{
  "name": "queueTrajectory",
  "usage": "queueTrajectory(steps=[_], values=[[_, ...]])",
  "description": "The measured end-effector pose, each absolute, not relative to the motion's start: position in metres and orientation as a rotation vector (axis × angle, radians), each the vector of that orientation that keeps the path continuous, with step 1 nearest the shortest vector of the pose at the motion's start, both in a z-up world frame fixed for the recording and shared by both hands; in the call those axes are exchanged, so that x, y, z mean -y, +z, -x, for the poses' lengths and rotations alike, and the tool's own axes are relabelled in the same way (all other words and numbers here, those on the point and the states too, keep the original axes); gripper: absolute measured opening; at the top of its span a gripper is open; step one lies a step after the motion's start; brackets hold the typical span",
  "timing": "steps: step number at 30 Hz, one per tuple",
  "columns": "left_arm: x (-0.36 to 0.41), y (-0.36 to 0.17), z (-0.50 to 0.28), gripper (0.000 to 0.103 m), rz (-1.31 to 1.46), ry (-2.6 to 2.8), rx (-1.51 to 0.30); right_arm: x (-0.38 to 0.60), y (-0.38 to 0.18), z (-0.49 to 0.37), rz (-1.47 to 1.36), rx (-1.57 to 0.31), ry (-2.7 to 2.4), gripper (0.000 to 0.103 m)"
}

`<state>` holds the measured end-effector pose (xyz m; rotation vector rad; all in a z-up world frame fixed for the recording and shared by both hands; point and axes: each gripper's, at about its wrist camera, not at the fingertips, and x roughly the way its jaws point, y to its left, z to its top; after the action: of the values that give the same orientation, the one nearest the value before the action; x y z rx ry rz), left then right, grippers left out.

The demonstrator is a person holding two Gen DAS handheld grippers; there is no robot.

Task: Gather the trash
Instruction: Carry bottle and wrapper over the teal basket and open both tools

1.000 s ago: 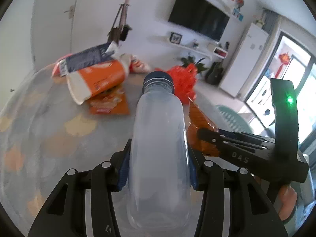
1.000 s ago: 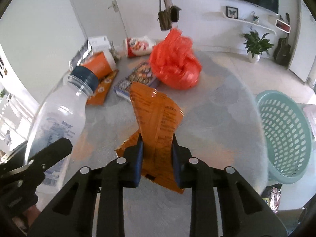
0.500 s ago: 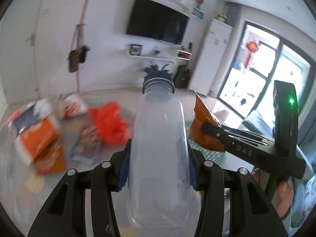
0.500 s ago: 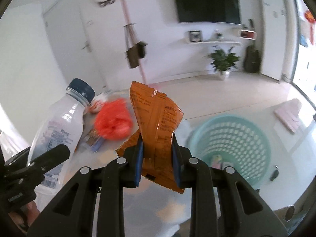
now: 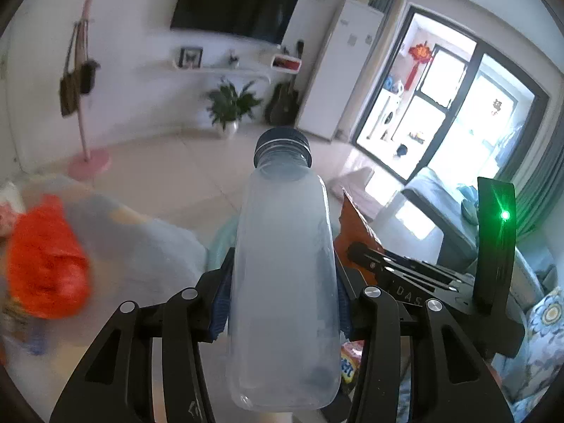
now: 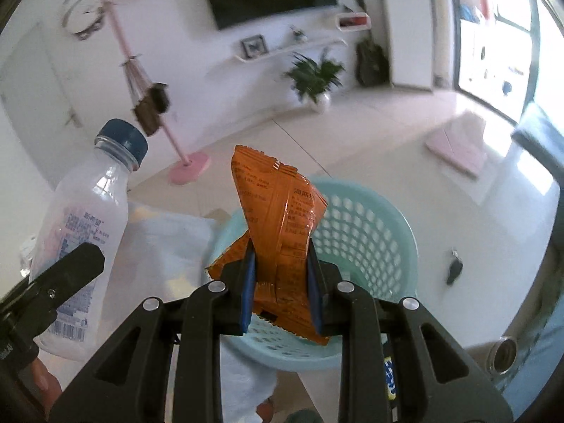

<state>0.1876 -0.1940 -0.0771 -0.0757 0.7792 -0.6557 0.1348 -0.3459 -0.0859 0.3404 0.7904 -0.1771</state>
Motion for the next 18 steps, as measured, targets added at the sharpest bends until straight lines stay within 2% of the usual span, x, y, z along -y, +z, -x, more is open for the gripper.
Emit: queueTrajectory(steps=[6, 12, 14, 15, 16, 18], values=[[0.212, -0.117, -0.214, 0.046, 0.091, -0.671, -0.885, 0.369, -0.126, -0.152, -0.361, -0.878, -0.221, 0.022], [0.222, -0.132, -0.221, 0.047, 0.051, -0.678, -0.925, 0.377, -0.149, -0.164, -0.362, -0.933, -0.240, 0.026], [0.222, -0.132, -0.220, 0.060, 0.048, -0.675, -0.917, 0.380, -0.153, -0.166, -0.360, -0.941, -0.236, 0.038], [0.221, -0.130, -0.220, 0.063, 0.047, -0.675, -0.907, 0.380, -0.154, -0.166, -0.358, -0.943, -0.241, 0.056], [0.220, -0.128, -0.219, 0.066, 0.043, -0.669, -0.899, 0.380, -0.155, -0.165, -0.358, -0.943, -0.250, 0.063], [0.219, -0.125, -0.216, 0.067, 0.040, -0.666, -0.887, 0.382, -0.153, -0.161, -0.355, -0.934, -0.250, 0.063]])
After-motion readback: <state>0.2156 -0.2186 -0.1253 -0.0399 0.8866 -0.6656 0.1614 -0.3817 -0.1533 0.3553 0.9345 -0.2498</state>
